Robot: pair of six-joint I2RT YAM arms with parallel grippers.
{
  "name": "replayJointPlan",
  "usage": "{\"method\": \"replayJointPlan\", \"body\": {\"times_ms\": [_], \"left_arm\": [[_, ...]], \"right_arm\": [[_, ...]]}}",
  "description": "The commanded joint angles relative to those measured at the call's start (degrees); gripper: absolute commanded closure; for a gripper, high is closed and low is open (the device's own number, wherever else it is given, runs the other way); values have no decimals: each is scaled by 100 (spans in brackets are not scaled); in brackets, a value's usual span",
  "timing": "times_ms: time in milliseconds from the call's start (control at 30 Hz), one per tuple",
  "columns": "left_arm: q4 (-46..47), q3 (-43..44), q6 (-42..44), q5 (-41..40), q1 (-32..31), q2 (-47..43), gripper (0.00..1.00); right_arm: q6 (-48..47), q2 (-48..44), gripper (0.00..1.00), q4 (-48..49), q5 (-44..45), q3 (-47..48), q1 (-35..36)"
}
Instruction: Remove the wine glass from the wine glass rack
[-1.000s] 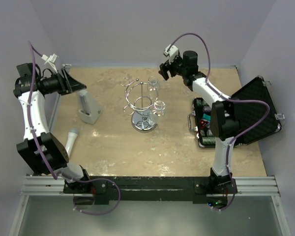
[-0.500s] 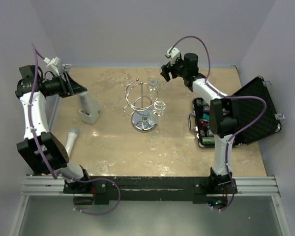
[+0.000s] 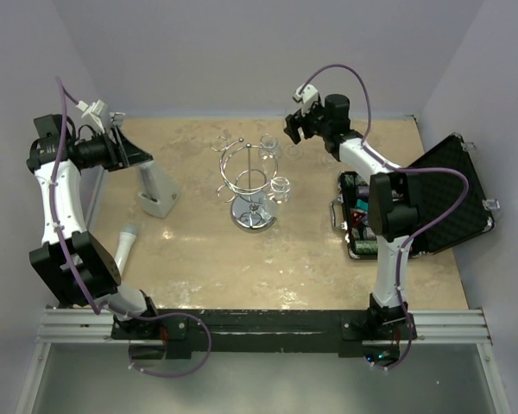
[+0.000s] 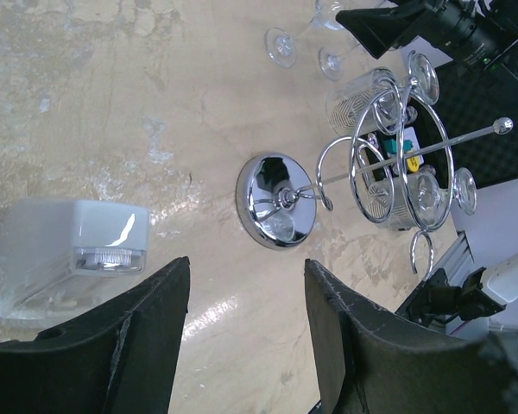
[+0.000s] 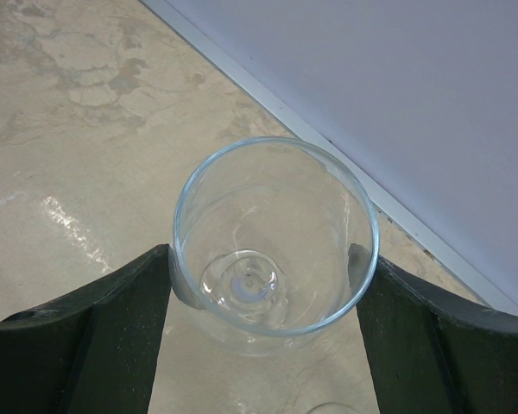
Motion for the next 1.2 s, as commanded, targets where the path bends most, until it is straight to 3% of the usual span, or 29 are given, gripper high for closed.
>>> {"method": "replayJointPlan", "body": {"times_ms": [0, 333, 467, 533, 900, 1167], "left_arm": [[35, -66, 199, 132, -32, -218, 40], [456, -364, 218, 105, -67, -297, 40], [737, -601, 77, 211, -93, -403, 40], [834, -724, 50, 237, -94, -473, 40], [922, -831, 94, 378, -94, -640, 40], [1089, -699, 252, 325, -94, -737, 39]], "right_arm": [[105, -270, 46, 387, 154, 4, -27], [61, -683, 30, 159, 295, -198, -18], [35, -771, 15, 62, 383, -216, -18], [35, -815, 2, 36, 409, -216, -27], [149, -1280, 1, -245, 357, -49, -27], [501, -3115, 1, -210, -372, -1084, -97]]}}
